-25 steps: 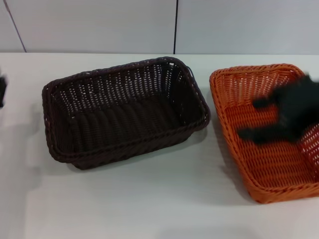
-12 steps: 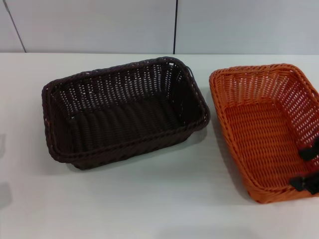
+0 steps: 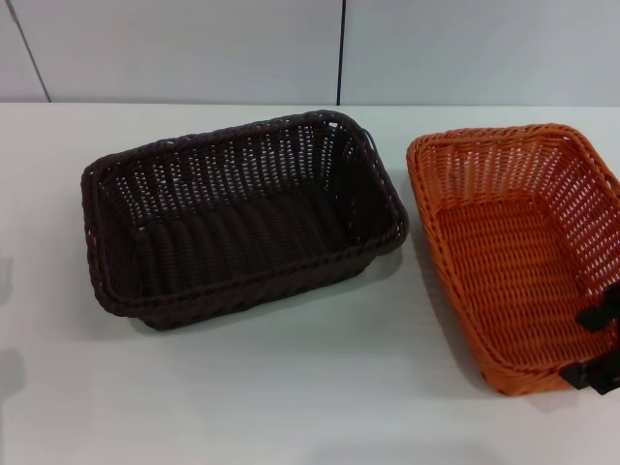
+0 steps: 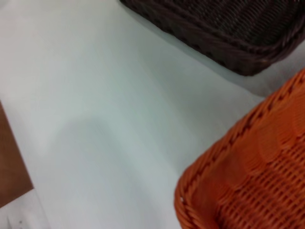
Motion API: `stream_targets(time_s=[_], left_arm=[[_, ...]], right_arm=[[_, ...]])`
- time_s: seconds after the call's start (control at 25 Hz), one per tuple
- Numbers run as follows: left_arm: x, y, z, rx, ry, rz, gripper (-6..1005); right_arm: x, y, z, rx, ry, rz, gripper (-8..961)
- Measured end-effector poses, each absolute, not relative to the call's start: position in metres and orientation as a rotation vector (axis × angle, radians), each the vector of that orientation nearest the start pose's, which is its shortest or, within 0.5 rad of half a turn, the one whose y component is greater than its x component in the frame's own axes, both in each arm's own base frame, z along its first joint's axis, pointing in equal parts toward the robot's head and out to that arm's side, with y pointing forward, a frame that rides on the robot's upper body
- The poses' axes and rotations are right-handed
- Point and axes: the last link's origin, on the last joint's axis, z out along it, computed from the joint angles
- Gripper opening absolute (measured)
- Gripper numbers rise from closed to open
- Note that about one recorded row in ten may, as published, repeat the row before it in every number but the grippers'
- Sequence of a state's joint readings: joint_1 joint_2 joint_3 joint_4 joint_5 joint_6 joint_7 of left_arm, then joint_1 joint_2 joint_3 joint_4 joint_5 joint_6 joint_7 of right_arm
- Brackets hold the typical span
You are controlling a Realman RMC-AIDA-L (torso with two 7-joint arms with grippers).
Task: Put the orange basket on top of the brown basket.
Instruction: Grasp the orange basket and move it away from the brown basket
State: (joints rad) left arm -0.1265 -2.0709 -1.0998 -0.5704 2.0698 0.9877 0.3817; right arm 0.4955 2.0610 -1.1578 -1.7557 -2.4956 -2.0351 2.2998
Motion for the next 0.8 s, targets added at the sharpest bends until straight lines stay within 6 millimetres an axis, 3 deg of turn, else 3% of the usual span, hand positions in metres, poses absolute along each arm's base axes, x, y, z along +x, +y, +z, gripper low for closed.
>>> stream_targets(time_s=[0.8], left_arm=[[-0.382,0.286,0.022,-1.182,-0.679,-0.367,774]], right_arm=[[0.187,0.308,0.043,-2.815,0.552,-0.803,635]])
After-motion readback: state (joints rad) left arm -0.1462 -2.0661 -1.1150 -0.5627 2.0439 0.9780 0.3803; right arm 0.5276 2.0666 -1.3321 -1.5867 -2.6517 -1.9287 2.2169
